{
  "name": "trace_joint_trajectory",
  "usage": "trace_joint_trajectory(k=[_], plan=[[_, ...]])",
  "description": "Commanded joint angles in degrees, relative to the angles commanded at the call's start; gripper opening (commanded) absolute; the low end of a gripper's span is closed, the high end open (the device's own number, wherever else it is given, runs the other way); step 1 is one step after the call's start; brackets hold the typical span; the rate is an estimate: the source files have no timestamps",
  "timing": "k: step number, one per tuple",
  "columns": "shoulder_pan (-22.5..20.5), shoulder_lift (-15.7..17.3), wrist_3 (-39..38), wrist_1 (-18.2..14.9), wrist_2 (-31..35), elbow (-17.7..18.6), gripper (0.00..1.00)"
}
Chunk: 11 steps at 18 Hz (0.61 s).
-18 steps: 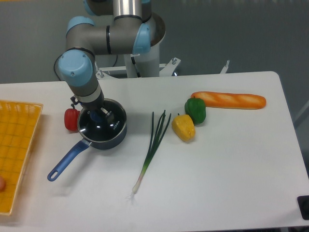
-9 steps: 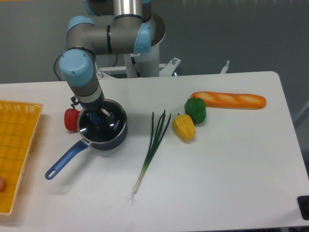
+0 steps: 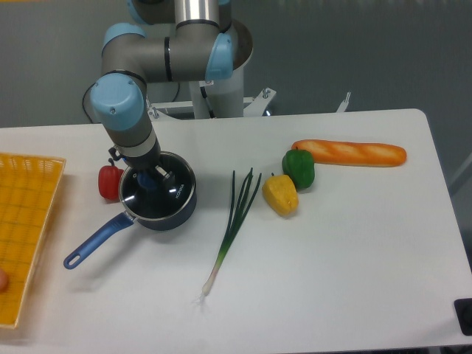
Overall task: Open the lid
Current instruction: 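Lift the glass lid by its knob up off the saucepan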
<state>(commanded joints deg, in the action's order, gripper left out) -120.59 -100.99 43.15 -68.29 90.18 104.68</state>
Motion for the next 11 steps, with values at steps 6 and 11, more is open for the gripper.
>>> trace_joint_trajectory(k=[6, 11], plan=[[-1.7, 0.0, 0.2, -2.5, -0.4, -3.1, 0.44], [-4.0, 0.0, 1.6, -3.3, -1.8, -4.8, 0.44]])
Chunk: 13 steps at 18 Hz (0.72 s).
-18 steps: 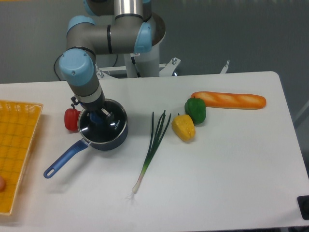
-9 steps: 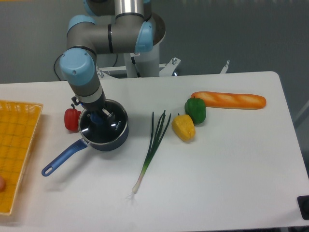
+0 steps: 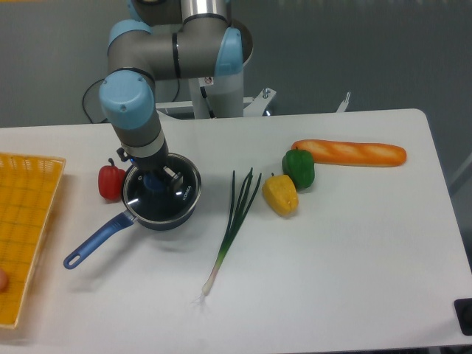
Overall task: Open the lid
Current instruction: 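Lift the glass lid by its knob up off the saucepan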
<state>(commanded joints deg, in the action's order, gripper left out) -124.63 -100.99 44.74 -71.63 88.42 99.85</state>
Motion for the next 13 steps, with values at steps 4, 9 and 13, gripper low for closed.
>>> trace_joint_trajectory(k=[4, 9, 13], plan=[[-1.1, 0.0, 2.1, 0.0, 0.3, -0.4, 0.4], [-3.3, 0.0, 4.5, 0.0, 0.3, -1.8, 0.4], [-4.9, 0.0, 9.0, 0.1, -0.1, -3.0, 0.4]])
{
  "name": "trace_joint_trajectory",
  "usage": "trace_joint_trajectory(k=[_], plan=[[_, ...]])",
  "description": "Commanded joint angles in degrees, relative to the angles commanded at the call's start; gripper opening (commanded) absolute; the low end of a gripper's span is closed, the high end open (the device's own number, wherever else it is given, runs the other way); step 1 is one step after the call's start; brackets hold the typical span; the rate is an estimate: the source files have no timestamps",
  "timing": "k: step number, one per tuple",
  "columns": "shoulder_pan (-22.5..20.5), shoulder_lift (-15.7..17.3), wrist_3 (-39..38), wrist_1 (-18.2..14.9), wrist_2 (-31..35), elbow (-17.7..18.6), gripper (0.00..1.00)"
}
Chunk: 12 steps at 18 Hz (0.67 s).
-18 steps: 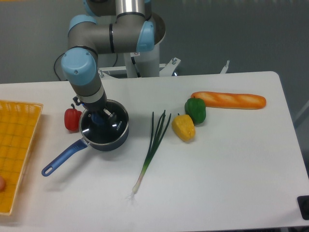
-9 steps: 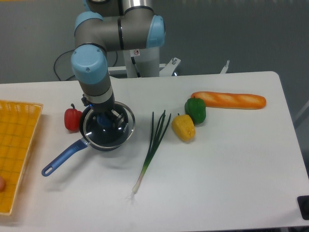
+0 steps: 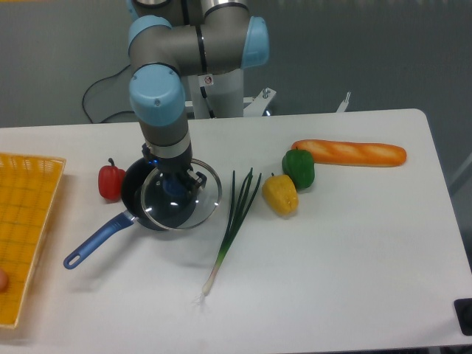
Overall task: Open the lid
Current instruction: 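Lift the glass lid by its knob up off the saucepan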
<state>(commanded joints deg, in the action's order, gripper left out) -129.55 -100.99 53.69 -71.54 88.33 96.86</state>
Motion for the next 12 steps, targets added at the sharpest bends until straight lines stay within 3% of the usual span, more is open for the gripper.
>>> trace_joint_trajectory(k=[12], plan=[[-0.9, -0.4, 0.2, -0.4, 0.3, 0.2, 0.4]])
